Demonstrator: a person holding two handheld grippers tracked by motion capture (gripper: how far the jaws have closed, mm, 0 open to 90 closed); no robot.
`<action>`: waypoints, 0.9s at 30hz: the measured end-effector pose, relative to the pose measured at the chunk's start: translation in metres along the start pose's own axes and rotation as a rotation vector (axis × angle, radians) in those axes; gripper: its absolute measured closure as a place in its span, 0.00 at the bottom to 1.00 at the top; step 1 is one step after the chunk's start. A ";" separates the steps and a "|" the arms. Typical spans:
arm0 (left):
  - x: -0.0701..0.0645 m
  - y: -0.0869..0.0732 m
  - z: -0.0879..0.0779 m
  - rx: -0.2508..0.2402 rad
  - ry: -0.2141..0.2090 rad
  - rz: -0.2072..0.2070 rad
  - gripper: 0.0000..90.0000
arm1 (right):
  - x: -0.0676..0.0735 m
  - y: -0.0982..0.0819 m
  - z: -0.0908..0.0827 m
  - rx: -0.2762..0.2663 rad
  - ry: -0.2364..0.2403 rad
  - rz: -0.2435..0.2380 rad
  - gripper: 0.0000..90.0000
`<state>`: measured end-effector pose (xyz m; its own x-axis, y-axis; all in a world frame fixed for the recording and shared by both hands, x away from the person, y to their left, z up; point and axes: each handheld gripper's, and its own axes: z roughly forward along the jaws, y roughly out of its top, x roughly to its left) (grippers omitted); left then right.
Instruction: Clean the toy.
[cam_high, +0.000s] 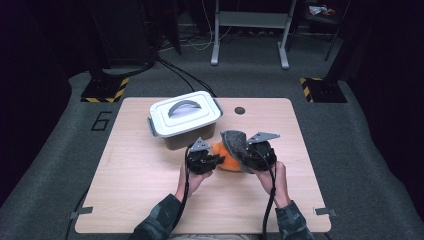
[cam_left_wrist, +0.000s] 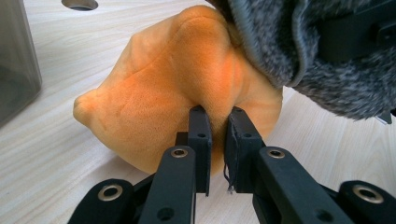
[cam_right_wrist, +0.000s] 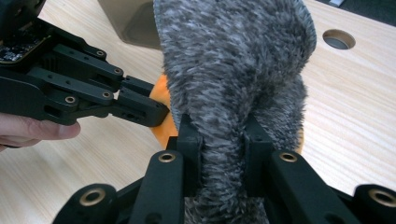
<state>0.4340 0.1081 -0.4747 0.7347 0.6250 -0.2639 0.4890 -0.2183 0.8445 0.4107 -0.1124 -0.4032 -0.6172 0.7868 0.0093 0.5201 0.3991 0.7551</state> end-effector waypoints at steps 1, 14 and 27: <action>0.000 0.000 0.000 0.004 0.002 0.009 0.91 | 0.001 0.001 0.001 -0.001 0.008 -0.012 0.82; 0.000 0.000 0.000 0.012 -0.011 0.007 0.91 | -0.008 -0.004 0.003 0.024 -0.084 0.007 0.83; 0.000 -0.001 0.002 0.017 -0.013 0.011 0.91 | -0.046 -0.034 0.011 0.065 -0.120 0.121 0.83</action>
<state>0.4343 0.1069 -0.4759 0.7458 0.6130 -0.2608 0.4891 -0.2381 0.8391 0.4279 -0.1570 -0.4361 -0.4750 0.8799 0.0157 0.6257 0.3251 0.7091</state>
